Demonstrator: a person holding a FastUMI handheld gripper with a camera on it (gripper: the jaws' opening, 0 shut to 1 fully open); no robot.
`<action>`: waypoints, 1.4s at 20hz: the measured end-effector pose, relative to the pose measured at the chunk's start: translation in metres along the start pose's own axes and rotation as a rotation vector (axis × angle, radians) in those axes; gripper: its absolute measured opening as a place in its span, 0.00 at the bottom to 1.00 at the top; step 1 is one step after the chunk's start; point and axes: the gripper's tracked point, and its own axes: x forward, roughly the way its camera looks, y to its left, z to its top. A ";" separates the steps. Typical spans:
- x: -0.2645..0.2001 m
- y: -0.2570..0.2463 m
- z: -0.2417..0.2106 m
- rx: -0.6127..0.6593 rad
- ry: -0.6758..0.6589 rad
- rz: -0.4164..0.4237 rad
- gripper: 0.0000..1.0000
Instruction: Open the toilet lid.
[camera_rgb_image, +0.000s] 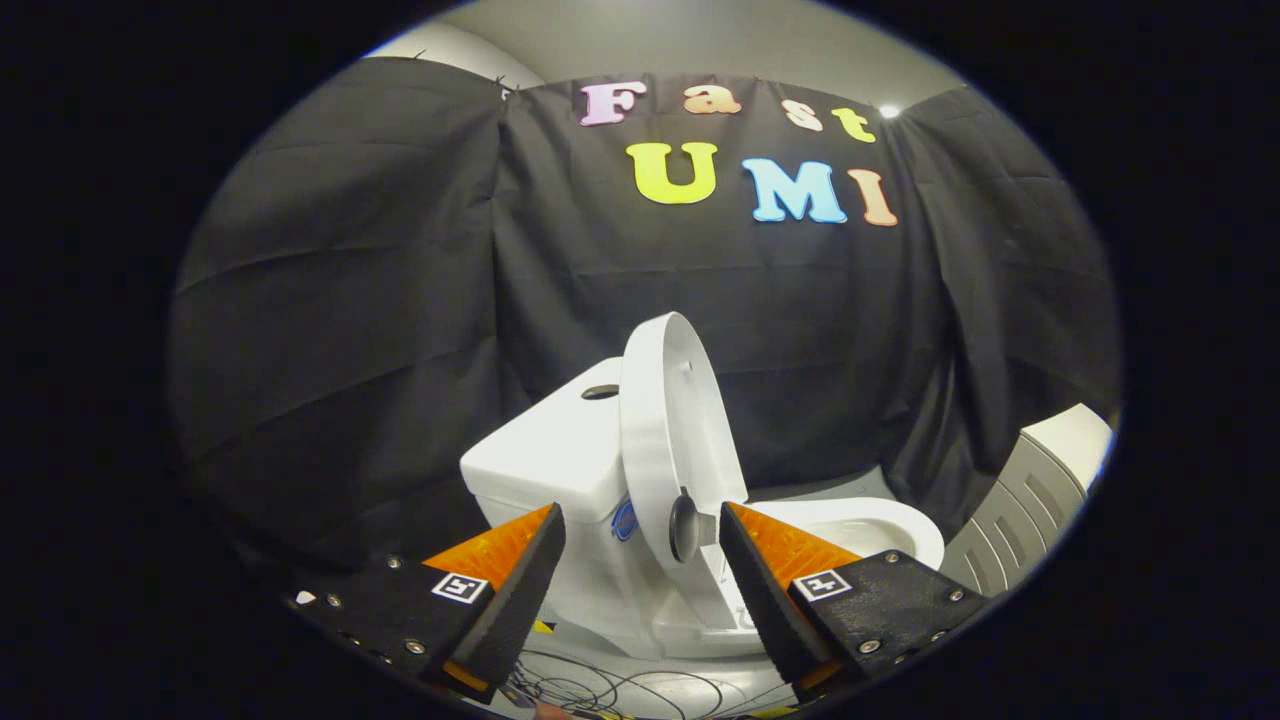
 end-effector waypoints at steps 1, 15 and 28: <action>-0.007 -0.001 0.006 -0.008 -0.015 0.026 0.95; -0.067 -0.132 0.096 -0.122 -0.327 0.185 0.95; -0.113 -0.340 0.149 -0.072 -0.398 0.018 0.95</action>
